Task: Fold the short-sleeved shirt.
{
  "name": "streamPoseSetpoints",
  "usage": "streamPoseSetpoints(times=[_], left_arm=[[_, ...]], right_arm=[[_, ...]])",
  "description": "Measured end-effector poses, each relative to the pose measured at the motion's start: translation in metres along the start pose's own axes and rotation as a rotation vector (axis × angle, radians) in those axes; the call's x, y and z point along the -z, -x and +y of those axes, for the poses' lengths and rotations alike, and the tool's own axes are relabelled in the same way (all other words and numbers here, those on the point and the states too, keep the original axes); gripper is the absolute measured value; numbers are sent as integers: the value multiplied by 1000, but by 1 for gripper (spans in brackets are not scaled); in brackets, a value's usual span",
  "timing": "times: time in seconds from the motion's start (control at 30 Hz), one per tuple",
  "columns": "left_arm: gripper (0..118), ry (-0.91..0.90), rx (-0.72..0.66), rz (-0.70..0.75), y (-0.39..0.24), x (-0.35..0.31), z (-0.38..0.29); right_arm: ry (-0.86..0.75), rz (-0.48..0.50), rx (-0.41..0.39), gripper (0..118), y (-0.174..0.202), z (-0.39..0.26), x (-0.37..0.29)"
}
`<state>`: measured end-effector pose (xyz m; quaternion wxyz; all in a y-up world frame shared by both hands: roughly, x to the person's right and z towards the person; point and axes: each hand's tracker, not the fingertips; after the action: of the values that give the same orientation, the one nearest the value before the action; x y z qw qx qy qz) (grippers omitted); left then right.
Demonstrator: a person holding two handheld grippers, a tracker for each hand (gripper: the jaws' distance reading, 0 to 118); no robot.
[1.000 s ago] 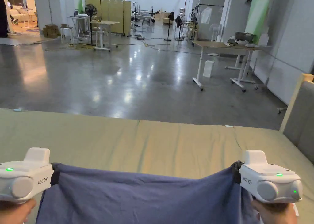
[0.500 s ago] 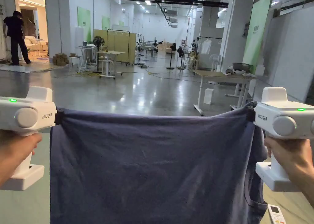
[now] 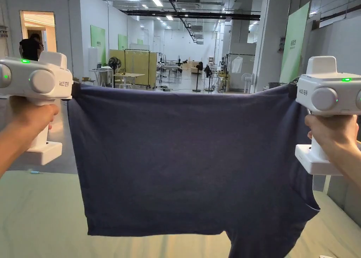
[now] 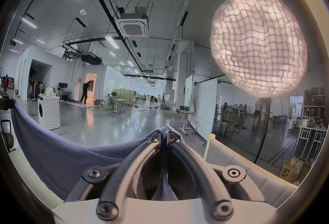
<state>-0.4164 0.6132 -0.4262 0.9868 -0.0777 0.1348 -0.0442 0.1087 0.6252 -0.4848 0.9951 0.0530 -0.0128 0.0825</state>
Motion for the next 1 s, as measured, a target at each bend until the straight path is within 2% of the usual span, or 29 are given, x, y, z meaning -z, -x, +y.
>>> streamPoseSetpoints(times=[0.17, 0.43, 0.63, 0.87, 0.97, 1.0], left_arm=[[4, 2, 12, -1, -1, 1, -12], [4, 85, 3, -15, 1, -9, -83], [4, 135, -14, -32, 5, -35, -146], [4, 151, -38, -53, 7, -97, -214], [4, 176, -43, -73, 11, -124, -243], [4, 181, -45, -70, 11, -137, -254]], right_arm=[[12, 27, -26, 5, 3, -15, 3], [98, 69, -43, 5, 12, -77, -30], [136, 82, -36, 5, 17, -120, -81], [174, 90, -50, 5, 14, -168, -145], [207, 100, -46, 5, 10, -193, -177], [245, 115, -61, 5, 9, -193, -208]])
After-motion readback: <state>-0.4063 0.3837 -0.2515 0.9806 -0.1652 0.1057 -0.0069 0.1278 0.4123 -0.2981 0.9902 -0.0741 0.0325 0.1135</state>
